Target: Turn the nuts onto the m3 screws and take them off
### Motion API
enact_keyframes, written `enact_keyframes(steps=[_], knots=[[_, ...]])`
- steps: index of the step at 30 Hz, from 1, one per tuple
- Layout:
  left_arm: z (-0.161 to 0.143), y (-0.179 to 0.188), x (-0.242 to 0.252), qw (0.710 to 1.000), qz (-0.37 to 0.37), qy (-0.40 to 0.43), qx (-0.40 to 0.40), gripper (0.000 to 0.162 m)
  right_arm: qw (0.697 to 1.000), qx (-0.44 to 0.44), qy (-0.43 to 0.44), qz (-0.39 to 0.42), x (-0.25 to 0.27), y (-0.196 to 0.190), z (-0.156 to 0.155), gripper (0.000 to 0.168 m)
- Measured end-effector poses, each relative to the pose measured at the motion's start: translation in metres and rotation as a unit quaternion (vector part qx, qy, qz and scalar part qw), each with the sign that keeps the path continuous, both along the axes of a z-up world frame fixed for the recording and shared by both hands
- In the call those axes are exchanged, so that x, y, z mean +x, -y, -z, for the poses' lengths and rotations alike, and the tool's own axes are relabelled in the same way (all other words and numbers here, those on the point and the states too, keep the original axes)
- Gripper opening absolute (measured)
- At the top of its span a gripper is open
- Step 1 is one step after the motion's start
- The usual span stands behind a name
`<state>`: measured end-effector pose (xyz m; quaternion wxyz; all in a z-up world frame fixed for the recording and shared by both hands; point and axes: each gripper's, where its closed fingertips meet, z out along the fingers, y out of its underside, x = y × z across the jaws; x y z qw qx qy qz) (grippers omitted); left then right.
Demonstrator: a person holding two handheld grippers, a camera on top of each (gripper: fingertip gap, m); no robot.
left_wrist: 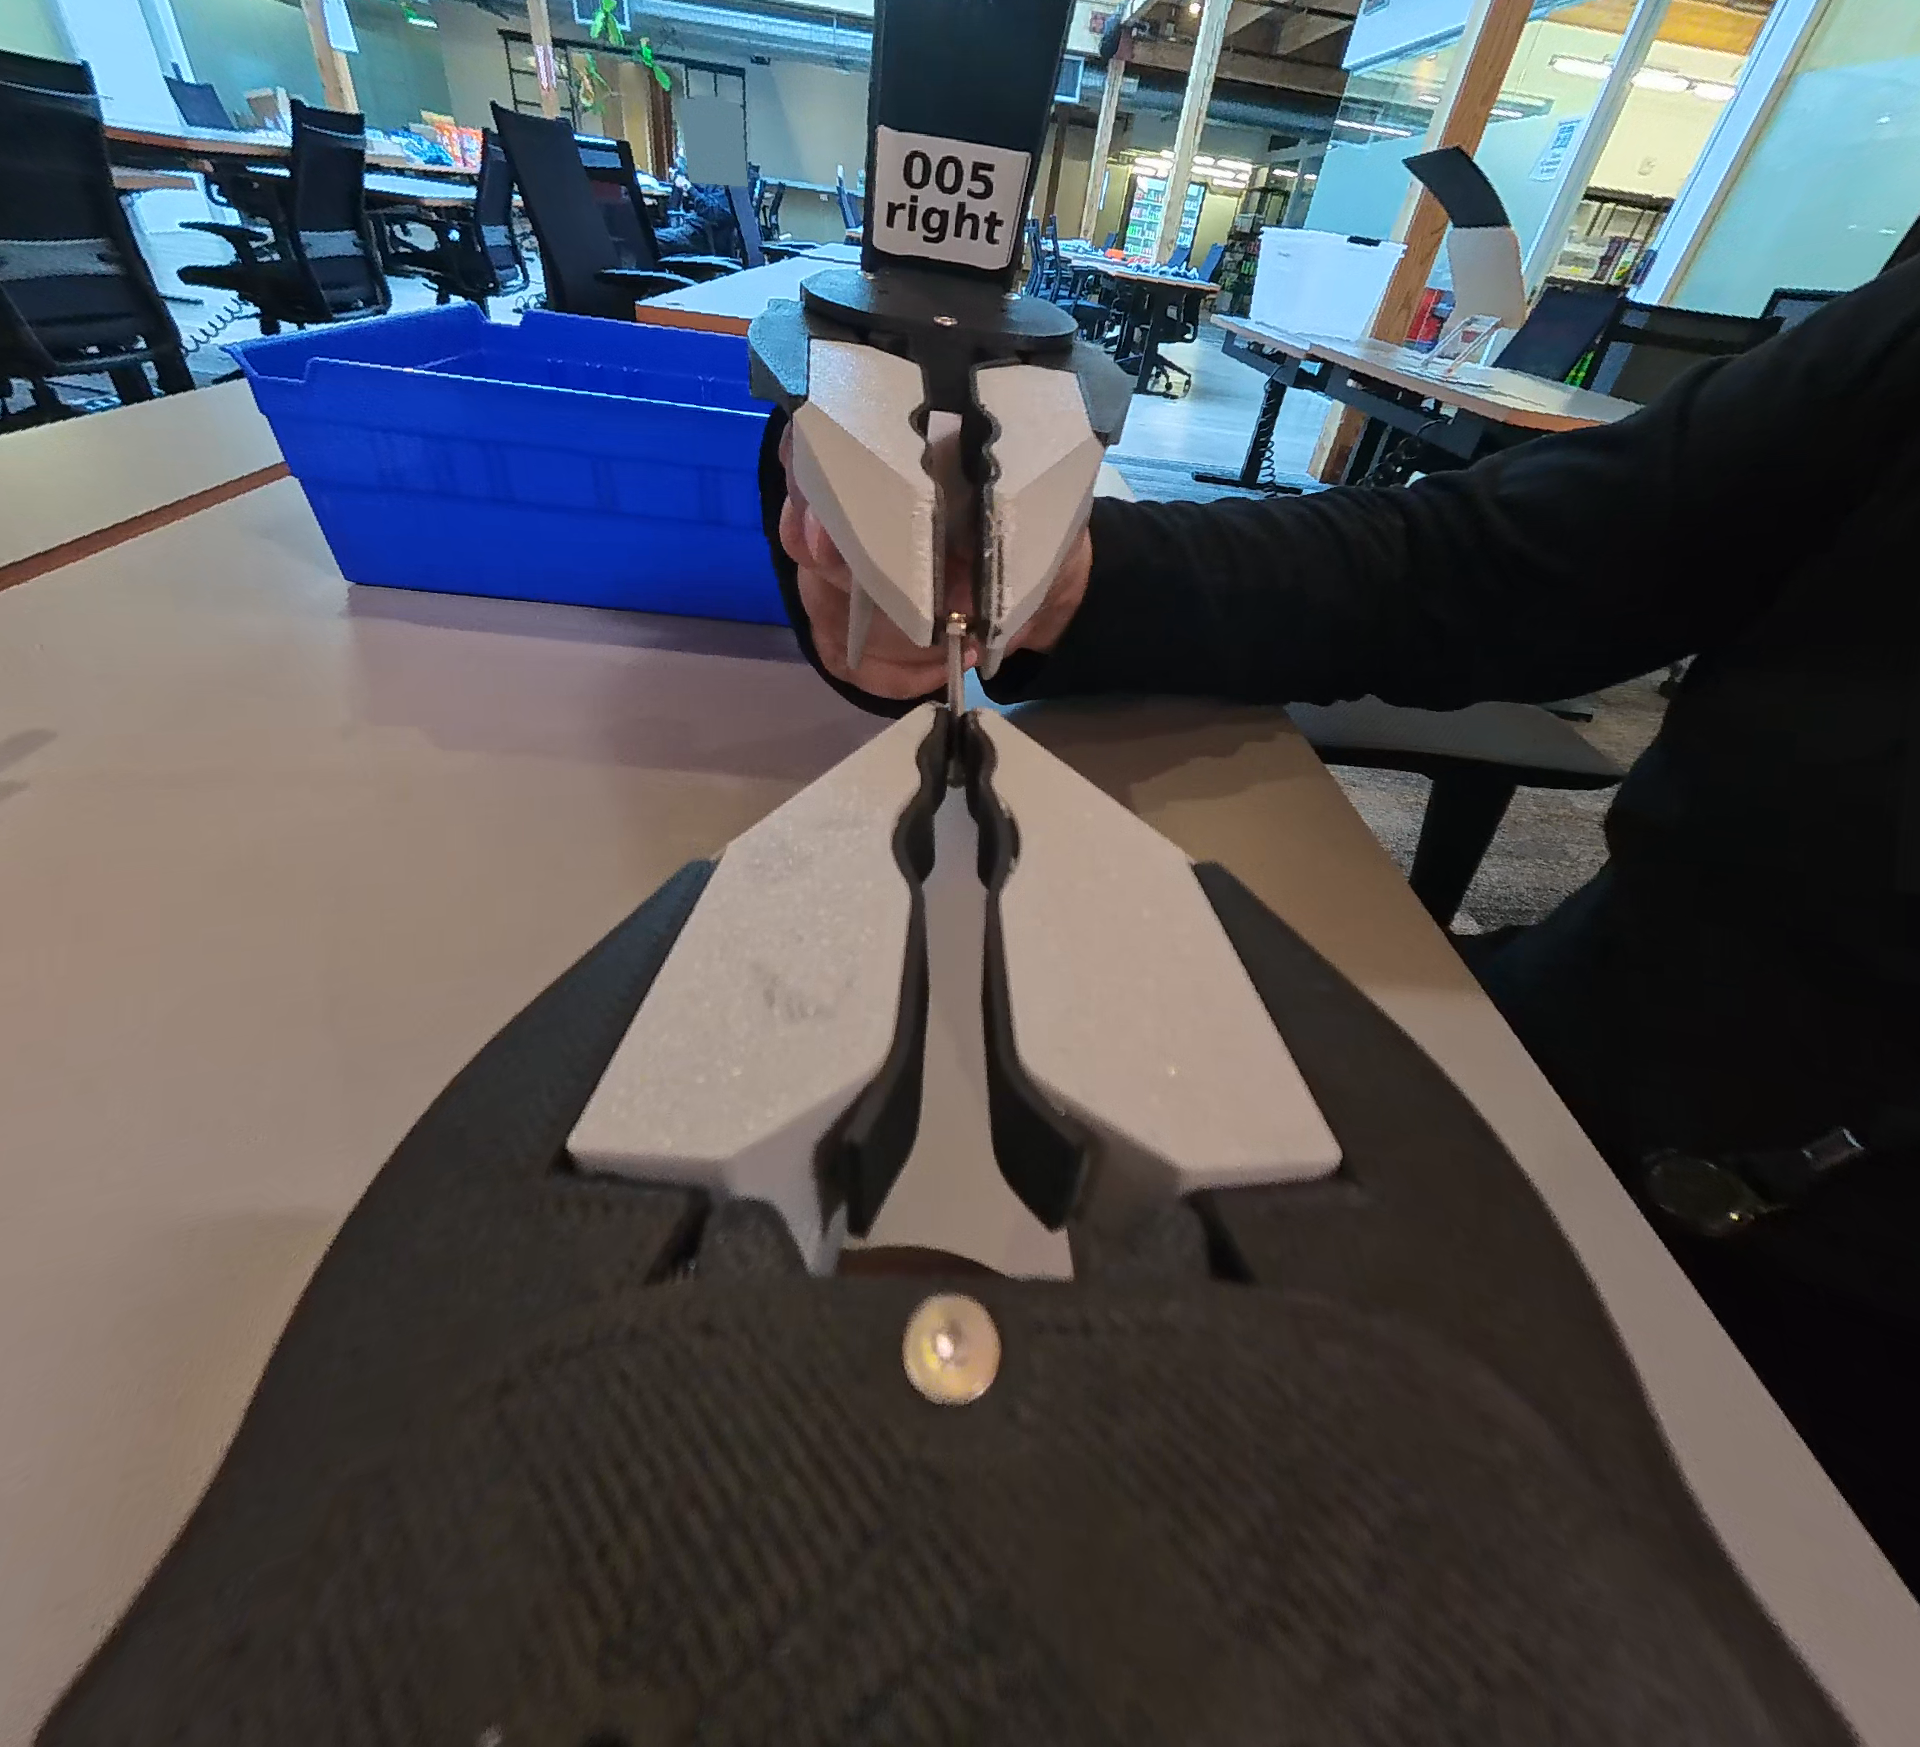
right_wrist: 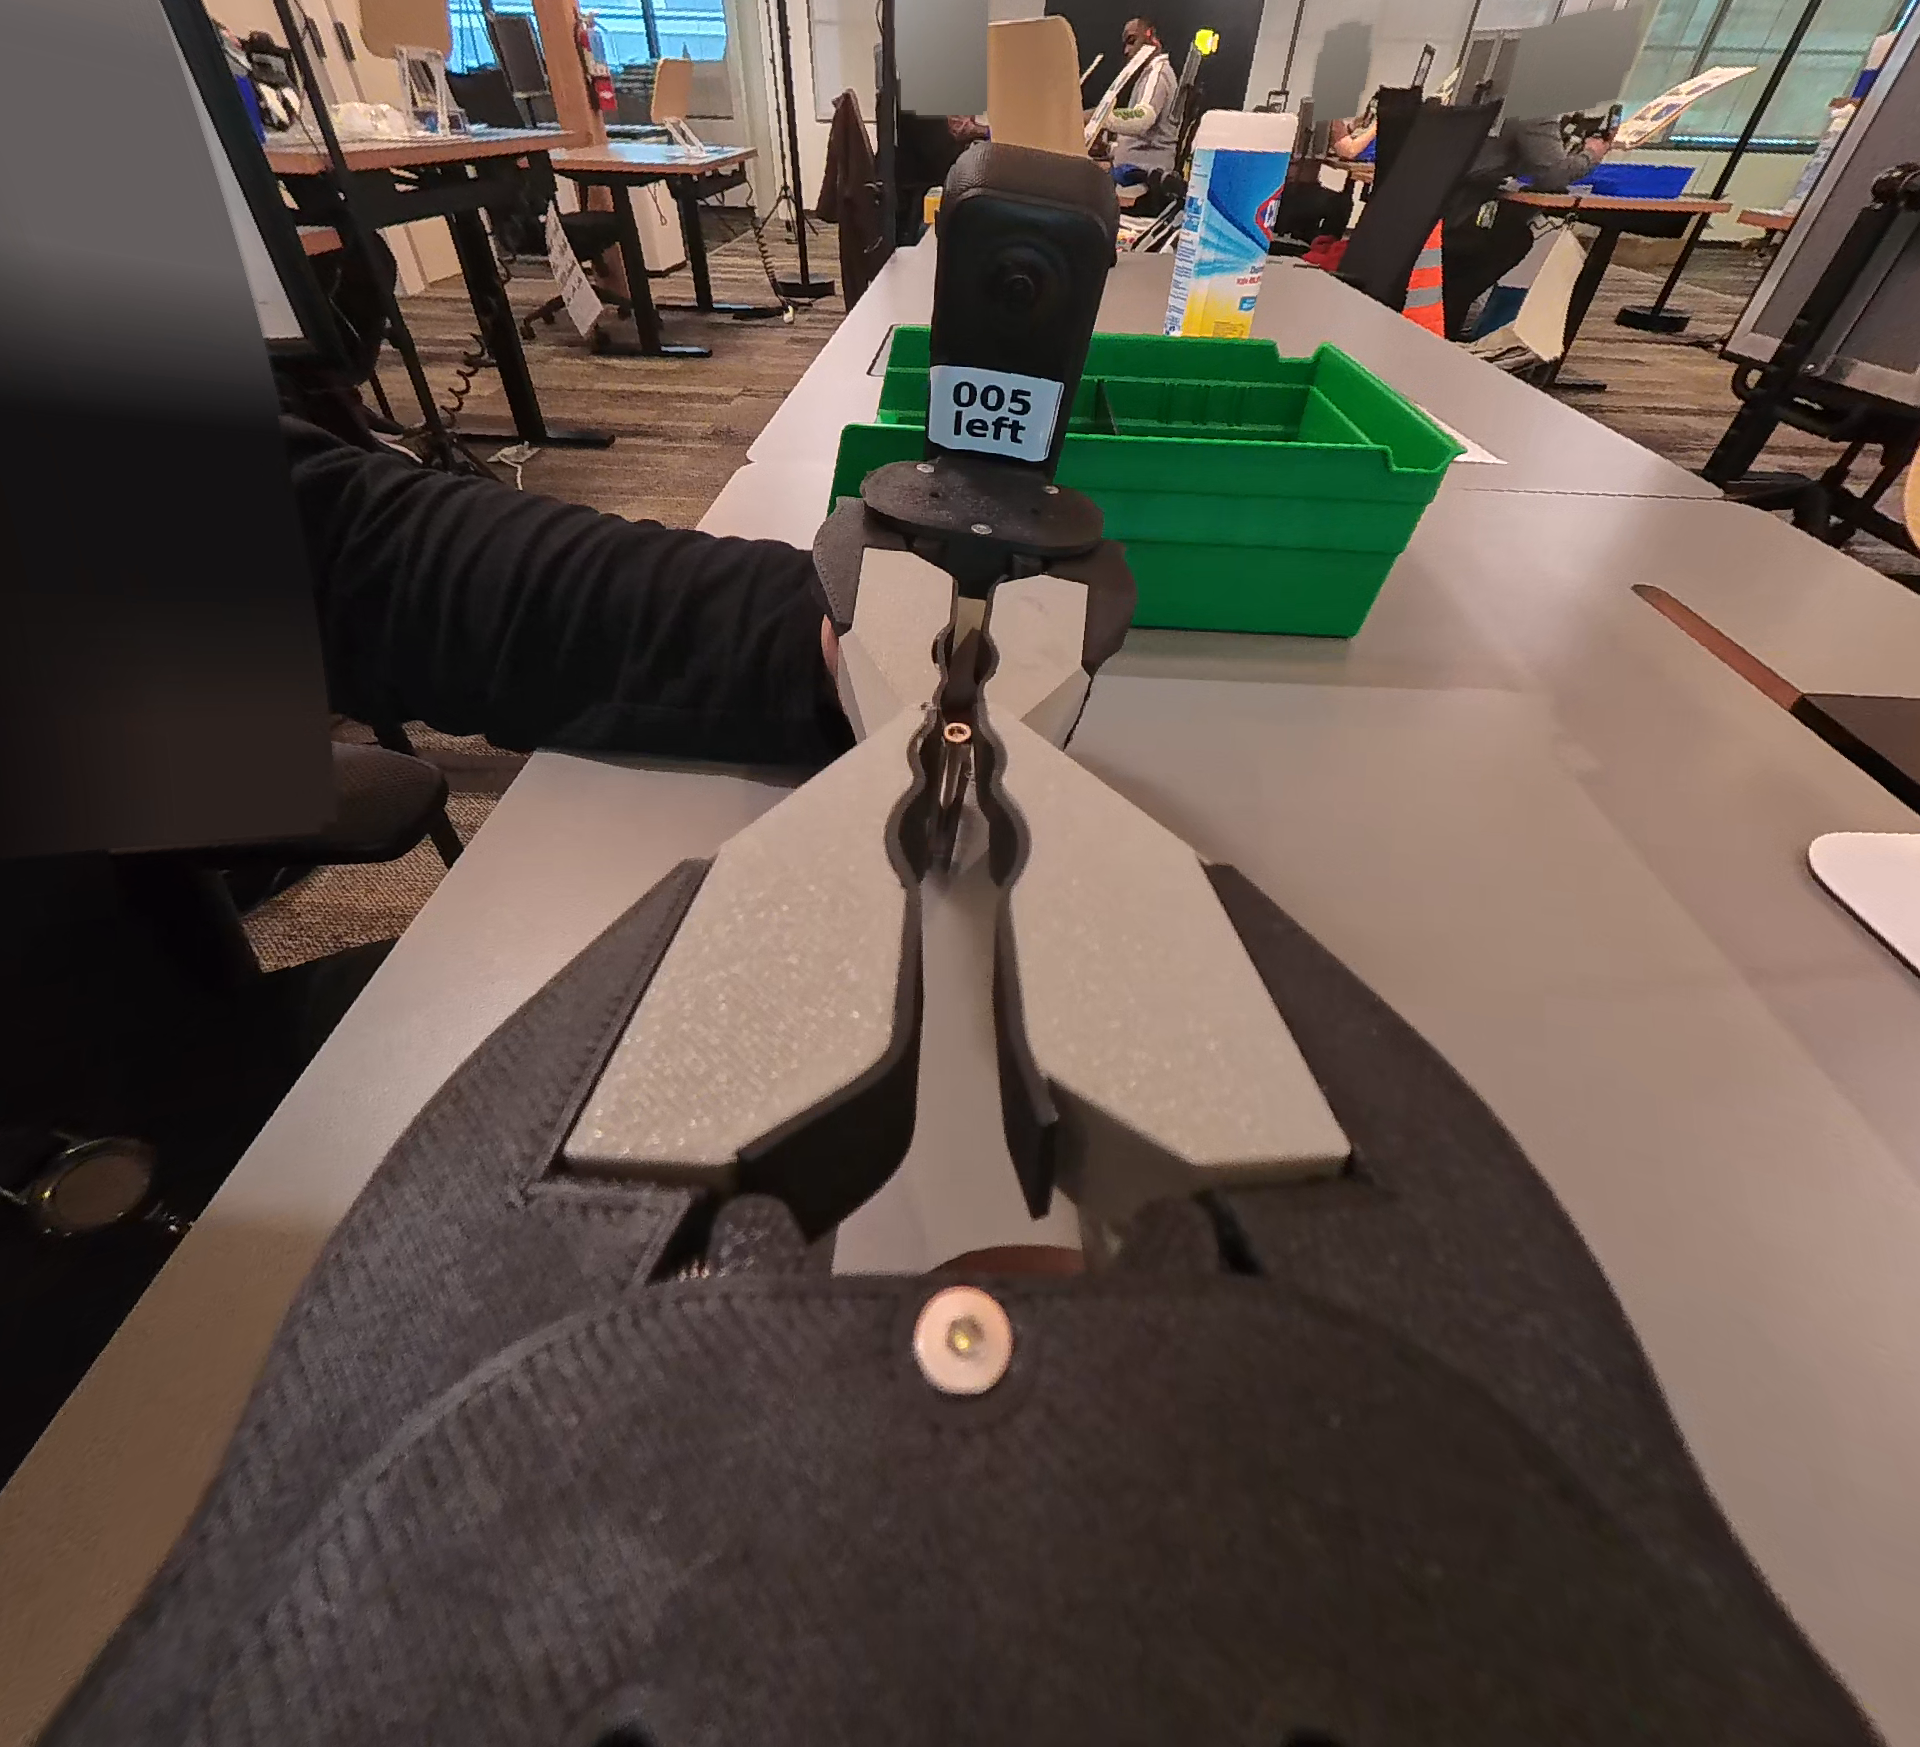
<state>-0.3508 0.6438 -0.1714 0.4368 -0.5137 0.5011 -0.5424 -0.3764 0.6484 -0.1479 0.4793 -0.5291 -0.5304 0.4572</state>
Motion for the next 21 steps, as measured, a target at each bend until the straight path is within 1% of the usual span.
enact_keyframes(steps=[13,21], knots=[[0.001,-0.005,0.000,1.000,-0.018,-0.004,0.011,0.000,0.999,-0.009,0.008,0.033,0.000,-0.005,0.001,0.002],[0.003,-0.012,0.002,0.999,-0.046,-0.013,0.015,0.000,0.996,-0.010,0.020,0.082,0.001,-0.013,0.004,0.002]])
